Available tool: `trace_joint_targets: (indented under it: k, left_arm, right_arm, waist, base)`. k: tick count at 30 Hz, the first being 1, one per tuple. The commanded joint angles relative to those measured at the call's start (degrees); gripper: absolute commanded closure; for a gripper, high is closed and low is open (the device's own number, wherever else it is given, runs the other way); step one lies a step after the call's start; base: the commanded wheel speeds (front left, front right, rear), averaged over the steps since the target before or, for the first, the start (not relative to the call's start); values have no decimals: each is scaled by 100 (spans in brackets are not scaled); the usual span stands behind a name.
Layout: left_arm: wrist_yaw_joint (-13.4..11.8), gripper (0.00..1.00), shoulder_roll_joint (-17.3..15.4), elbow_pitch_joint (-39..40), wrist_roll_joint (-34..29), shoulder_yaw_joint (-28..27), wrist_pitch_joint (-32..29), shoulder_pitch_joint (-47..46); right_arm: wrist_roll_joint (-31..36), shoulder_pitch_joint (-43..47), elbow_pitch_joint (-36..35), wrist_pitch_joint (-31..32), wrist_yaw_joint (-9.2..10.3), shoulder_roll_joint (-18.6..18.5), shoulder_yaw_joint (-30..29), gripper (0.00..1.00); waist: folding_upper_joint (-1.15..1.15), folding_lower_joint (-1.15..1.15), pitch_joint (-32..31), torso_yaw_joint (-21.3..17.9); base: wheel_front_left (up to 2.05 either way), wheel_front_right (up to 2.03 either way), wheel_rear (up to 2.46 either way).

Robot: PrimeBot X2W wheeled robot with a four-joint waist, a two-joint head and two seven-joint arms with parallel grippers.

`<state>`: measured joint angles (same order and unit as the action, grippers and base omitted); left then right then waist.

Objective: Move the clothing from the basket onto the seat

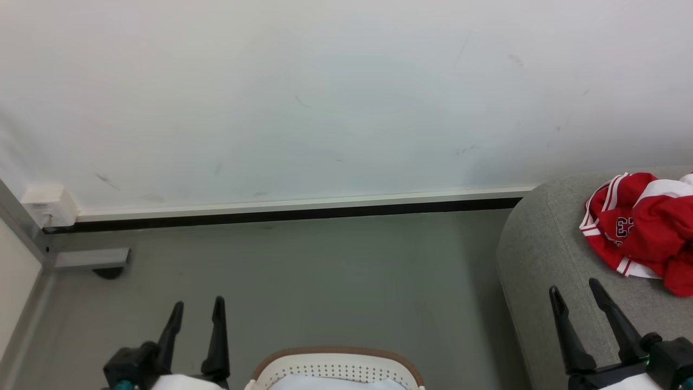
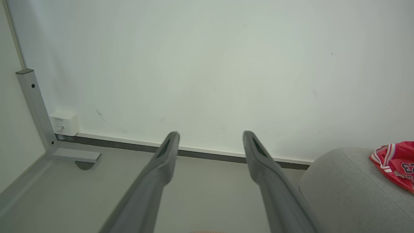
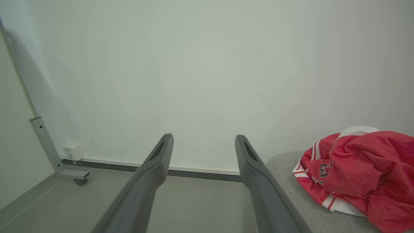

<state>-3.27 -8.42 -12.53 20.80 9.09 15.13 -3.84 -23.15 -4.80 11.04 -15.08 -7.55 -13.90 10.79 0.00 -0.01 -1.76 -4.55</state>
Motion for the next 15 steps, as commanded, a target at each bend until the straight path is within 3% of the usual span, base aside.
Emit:
trace_joint_targets:
  k: [1,8,15]
  left_arm:
    - [54,0,60,-4,-155,-73,3,115]
    - [387,0,340,-149,-534,-483,3,219]
    - [566,0,481,-206,-776,-752,3,176]
  right_arm:
    - [102,109,-58,-5,12,46,-41,0]
    - [261,255,-51,-5,12,233,-25,0]
    - [259,166,-38,-5,12,303,-97,0]
  waist:
    - [0,1,11,-2]
    - [0,1,33,-23]
    - [0,1,34,-36]
  base:
    - [0,0,0]
    - [0,0,0]
    - [0,0,0]
